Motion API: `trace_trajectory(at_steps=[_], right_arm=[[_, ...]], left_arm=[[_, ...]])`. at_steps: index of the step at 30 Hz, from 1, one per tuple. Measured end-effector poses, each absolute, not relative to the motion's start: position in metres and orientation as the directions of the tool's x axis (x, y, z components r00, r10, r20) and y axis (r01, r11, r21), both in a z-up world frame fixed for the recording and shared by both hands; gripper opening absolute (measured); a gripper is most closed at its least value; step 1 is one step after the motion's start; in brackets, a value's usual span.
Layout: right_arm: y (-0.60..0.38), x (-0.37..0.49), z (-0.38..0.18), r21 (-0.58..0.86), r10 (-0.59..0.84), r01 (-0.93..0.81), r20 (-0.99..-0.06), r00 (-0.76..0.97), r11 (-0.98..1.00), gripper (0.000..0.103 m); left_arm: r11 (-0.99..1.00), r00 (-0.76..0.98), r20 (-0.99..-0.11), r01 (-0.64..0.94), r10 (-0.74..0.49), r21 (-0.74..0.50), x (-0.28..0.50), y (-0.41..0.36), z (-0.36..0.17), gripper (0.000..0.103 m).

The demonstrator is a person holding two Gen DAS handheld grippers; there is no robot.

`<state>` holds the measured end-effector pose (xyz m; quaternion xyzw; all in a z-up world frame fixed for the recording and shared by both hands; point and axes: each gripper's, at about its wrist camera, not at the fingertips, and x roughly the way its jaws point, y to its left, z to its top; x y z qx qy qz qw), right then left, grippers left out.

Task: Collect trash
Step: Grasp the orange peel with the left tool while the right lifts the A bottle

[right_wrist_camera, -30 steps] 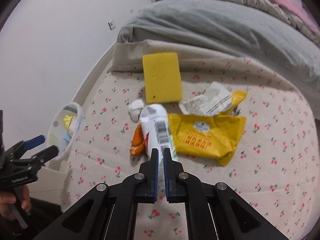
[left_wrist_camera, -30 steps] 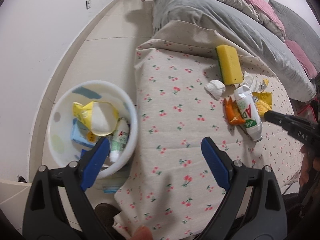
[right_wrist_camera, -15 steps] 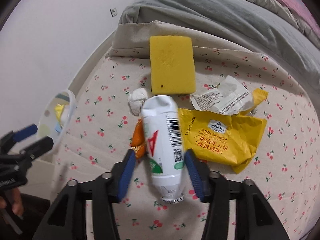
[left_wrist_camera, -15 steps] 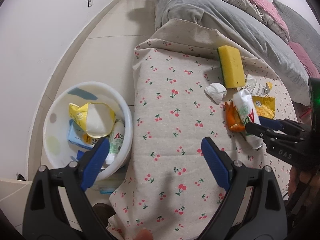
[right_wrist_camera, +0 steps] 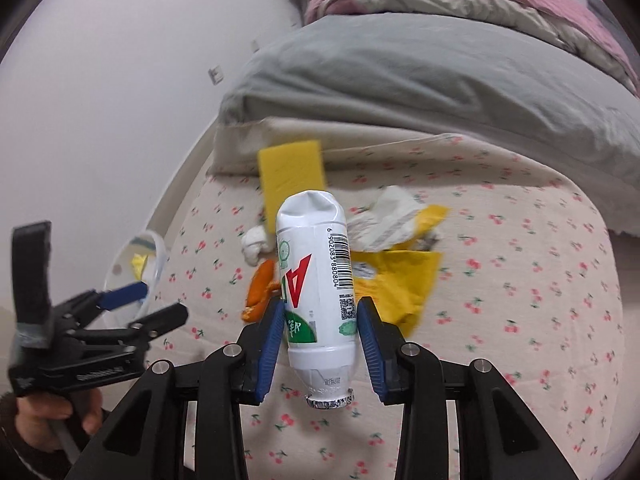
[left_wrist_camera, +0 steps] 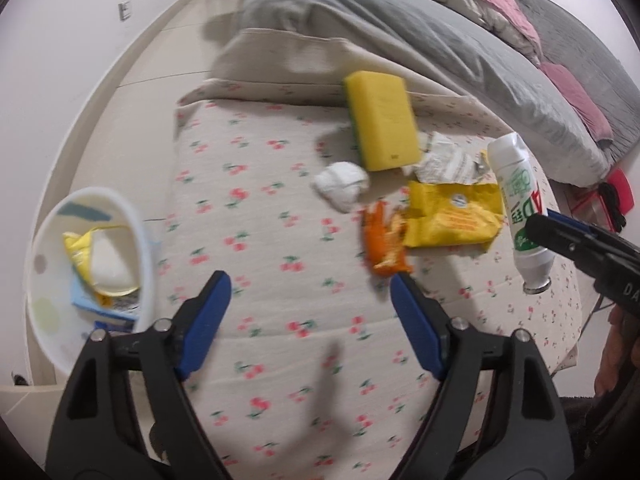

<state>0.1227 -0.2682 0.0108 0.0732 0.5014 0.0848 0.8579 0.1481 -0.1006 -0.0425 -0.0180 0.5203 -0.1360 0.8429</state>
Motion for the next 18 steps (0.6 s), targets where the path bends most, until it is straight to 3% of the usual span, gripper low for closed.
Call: trace_trajectory(at_steps=[6,18], right_arm=[[-0.299,0.116,0.014,0.226,0.201,-0.008,-0.848,0.49,0.974,0.038],[-0.329,0.104,0.004,0.218,0.166,0.058,-0.865,0.473,0.974,0.038]], left_arm=[[0.95,0.406,-0.873,0.258,-0.27,-0.174,0.152,-0.131,-0.05,0.062],[0.94,0.392,-0.881,0.307,-0.266,-0.147,0.159,-0.165,-0.069,0.048]])
